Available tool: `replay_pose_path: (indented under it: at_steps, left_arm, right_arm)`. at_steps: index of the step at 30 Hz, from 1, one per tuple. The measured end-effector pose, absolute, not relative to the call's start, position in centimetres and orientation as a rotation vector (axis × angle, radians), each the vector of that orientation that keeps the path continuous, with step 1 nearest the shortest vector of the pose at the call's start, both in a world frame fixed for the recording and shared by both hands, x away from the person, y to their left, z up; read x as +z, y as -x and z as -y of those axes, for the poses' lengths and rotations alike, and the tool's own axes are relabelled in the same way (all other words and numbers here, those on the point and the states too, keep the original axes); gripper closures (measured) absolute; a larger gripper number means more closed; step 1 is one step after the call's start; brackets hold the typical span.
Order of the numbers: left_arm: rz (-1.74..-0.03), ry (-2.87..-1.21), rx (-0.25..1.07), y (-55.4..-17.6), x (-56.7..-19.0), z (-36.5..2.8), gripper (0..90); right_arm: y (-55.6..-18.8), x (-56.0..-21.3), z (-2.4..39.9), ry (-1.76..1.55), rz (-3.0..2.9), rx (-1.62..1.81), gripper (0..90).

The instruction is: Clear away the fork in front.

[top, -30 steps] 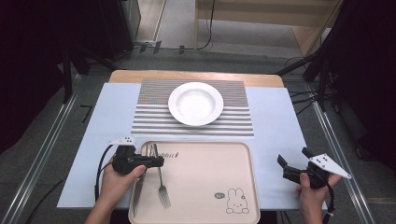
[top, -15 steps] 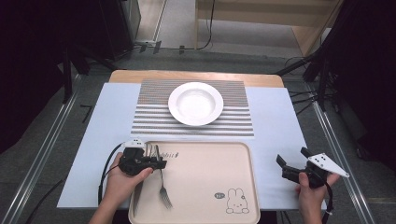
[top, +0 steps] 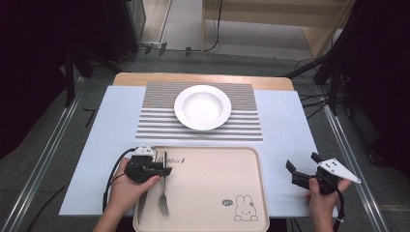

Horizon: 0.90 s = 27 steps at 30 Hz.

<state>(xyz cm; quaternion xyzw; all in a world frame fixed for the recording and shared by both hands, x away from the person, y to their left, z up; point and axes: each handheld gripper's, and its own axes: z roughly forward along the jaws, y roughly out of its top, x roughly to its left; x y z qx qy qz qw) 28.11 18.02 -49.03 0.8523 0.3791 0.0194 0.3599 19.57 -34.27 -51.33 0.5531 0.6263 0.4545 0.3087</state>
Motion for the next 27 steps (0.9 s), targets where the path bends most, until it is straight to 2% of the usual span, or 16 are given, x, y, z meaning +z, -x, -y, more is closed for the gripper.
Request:
replay_pose_path:
  at_steps: [5, 8, 12, 14, 20, 27]
  left_arm:
    - [-0.988, -2.190, 0.101, -28.1, -48.8, -18.2, 61.1]
    - [-0.968, -2.165, 0.112, -27.9, -48.3, -18.4, 63.6]
    - [-0.877, -2.191, 0.096, -27.5, -47.9, -18.1, 83.5]
    - [-0.819, -2.237, 0.068, -27.3, -48.0, -17.6, 90.0]
    - [-0.762, -2.355, 0.038, -27.1, -48.9, -16.5, 90.0]
    - [-0.787, -2.348, 0.016, -27.5, -49.1, -17.3, 90.0]
  right_arm:
    - [-19.6, -51.3, 34.2, -1.459, -1.661, 1.196, 0.0]
    - [-19.6, -51.3, 34.2, -1.456, -1.658, 1.199, 0.0]
    - [-19.6, -51.3, 34.2, -1.458, -1.655, 1.196, 0.0]
    - [-19.6, -51.3, 34.2, -1.455, -1.657, 1.195, 0.0]
    - [-19.6, -51.4, 34.1, -1.457, -1.659, 1.188, 0.0]
    - [-19.6, -51.4, 34.1, -1.456, -1.659, 1.189, 0.0]
